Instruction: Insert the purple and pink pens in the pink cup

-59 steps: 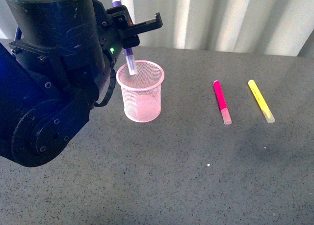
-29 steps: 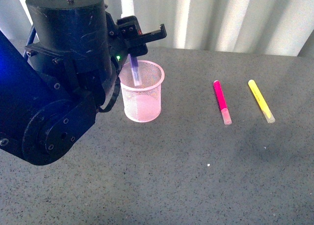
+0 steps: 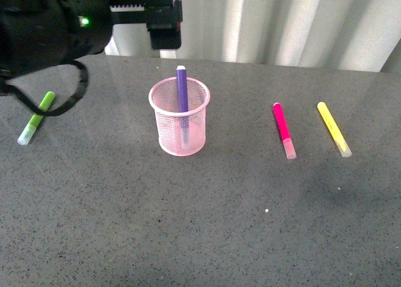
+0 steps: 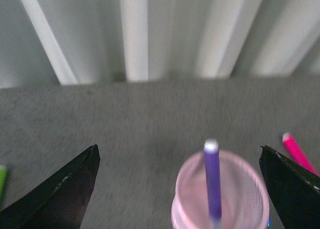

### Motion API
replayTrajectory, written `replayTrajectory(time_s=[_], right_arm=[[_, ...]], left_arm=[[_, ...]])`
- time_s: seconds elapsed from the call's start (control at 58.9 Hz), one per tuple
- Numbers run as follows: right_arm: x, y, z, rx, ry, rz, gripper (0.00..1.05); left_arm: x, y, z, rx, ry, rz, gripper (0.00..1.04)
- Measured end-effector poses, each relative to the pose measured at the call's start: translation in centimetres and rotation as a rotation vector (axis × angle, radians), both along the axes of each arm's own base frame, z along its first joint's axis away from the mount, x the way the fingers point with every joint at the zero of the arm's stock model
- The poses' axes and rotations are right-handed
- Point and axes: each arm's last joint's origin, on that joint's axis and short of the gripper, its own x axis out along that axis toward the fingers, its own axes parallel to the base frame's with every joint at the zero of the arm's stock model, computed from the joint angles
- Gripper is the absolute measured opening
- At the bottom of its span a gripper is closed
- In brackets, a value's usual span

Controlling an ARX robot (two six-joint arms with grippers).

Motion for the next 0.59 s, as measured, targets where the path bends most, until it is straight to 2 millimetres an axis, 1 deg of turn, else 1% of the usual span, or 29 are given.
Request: replayTrajectory(time_s=[0.068, 0.102, 0.204, 0.272, 0.306, 0.34, 0.374, 0.425, 0.459, 0.476, 0.544, 0.595], right_arm=[[0.0, 0.0, 0.0, 0.000, 0.000, -0.001, 0.98], [0.0, 0.0, 0.0, 0.000, 0.000, 0.000, 0.98], [0.0, 0.0, 0.0, 0.000, 0.000, 0.000, 0.98], [0.0, 0.0, 0.0, 0.000, 0.000, 0.000, 0.98], [0.0, 0.0, 0.0, 0.000, 0.000, 0.000, 0.98], [0.0, 0.0, 0.0, 0.000, 0.000, 0.000, 0.98], [0.0, 0.0, 0.0, 0.000, 0.000, 0.000, 0.98], [0.0, 0.0, 0.0, 0.000, 0.000, 0.000, 0.98], [0.0, 0.0, 0.0, 0.000, 0.000, -0.002, 0.98], [0.0, 0.0, 0.0, 0.000, 0.000, -0.002, 0.98], [0.0, 0.0, 0.0, 0.000, 0.000, 0.000, 0.98], [0.0, 0.0, 0.0, 0.000, 0.000, 0.000, 0.98]], left_arm=[[-1.7, 0.8, 0.4, 0.064, 0.039, -0.020, 0.98], [-2.0, 0.9, 0.8, 0.079, 0.032, -0.026, 0.98], [-2.2, 1.0, 1.4, 0.096, 0.008, -0.036, 0.98], [-2.2, 1.0, 1.3, 0.108, 0.011, -0.041, 0.98], [-2.2, 1.0, 1.0, 0.112, 0.002, -0.017, 0.97], [-2.3, 1.3, 0.8, 0.092, -0.066, 0.056, 0.91], [-2.8, 1.9, 0.6, 0.054, -0.157, 0.126, 0.84], [-3.7, 2.7, 0.3, 0.014, -0.222, 0.153, 0.77], [-4.5, 3.5, 0.2, -0.016, -0.270, 0.175, 0.70], [-5.0, 4.2, 0.3, -0.035, -0.307, 0.186, 0.65], [-7.0, 6.0, 0.0, -0.052, -0.329, 0.200, 0.47], [-8.3, 6.9, -0.2, -0.055, -0.323, 0.198, 0.34]])
